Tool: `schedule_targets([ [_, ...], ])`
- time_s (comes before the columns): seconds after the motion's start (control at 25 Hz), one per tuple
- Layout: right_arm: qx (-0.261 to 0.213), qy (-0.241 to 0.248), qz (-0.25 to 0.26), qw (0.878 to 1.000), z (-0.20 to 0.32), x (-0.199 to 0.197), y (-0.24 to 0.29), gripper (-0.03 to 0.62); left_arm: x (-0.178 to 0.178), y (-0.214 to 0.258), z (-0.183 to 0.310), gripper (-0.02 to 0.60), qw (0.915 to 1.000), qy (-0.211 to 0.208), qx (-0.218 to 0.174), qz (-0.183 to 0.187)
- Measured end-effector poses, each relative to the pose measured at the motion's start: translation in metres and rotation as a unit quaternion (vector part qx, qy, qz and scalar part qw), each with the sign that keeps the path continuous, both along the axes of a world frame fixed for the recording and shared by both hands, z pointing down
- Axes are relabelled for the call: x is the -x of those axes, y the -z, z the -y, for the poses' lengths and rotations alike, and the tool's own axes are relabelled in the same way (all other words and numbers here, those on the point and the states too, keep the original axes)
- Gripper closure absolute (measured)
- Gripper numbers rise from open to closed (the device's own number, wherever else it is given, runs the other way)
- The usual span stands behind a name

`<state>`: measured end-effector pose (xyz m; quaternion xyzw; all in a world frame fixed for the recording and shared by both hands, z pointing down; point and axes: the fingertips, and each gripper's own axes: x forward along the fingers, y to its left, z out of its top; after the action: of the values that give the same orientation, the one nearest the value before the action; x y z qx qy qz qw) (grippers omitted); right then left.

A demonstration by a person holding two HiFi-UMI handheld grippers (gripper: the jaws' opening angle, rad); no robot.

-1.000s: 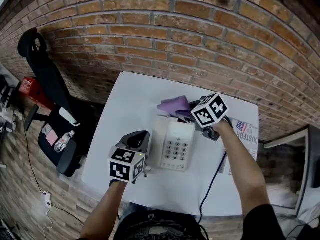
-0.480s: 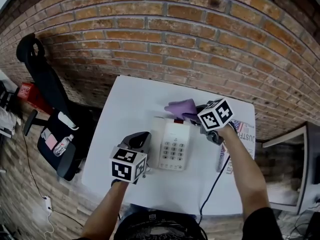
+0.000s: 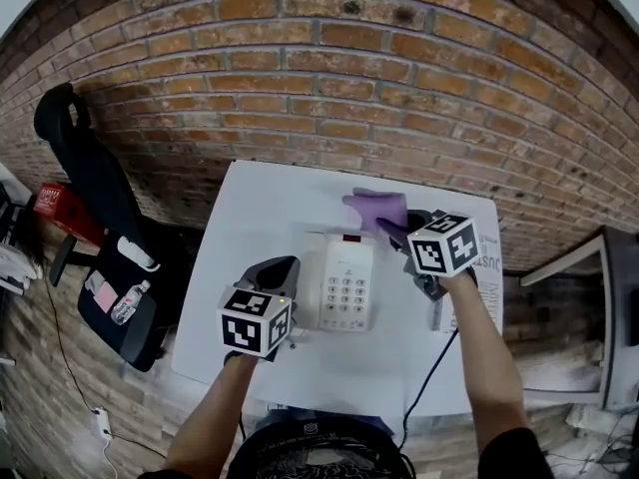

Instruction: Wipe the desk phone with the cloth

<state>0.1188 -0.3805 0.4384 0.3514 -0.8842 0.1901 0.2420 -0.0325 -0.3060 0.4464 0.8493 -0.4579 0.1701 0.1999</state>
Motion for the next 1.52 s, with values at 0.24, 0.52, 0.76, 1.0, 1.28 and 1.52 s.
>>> schedule_targets([
  [0.24,-0.042,-0.028,-0.007,0.999,-0.041,0.003,0.032,0.549,0.000,0.021,-0.013,0.580,0.9997,-0.019,-0.016,-0.004],
  [0.52,-0.078,-0.083,0.014,0.993,-0.094,0.009,0.061,0.549,0.010,0.043,-0.037,0.580,0.9989,-0.027,-0.038,-0.009],
  [0.76,-0.089,-0.142,0.054,0.984,-0.137,0.011,0.078,0.549,0.028,0.056,-0.063,0.580,0.9981,-0.029,-0.052,-0.011],
  [1.0,-0.115,-0.182,0.068,0.974,-0.178,0.018,0.088,0.549,0.056,0.060,-0.088,0.580,0.9978,-0.026,-0.060,-0.010],
  [1.28,-0.149,-0.205,0.070,0.965,-0.210,0.042,0.087,0.551,0.086,0.065,-0.111,0.580,0.9973,-0.016,-0.071,-0.013],
  [1.52,-0.150,-0.213,0.070,0.963,-0.223,0.052,0.081,0.551,0.099,0.058,-0.123,0.580,0.9974,-0.014,-0.069,-0.014],
])
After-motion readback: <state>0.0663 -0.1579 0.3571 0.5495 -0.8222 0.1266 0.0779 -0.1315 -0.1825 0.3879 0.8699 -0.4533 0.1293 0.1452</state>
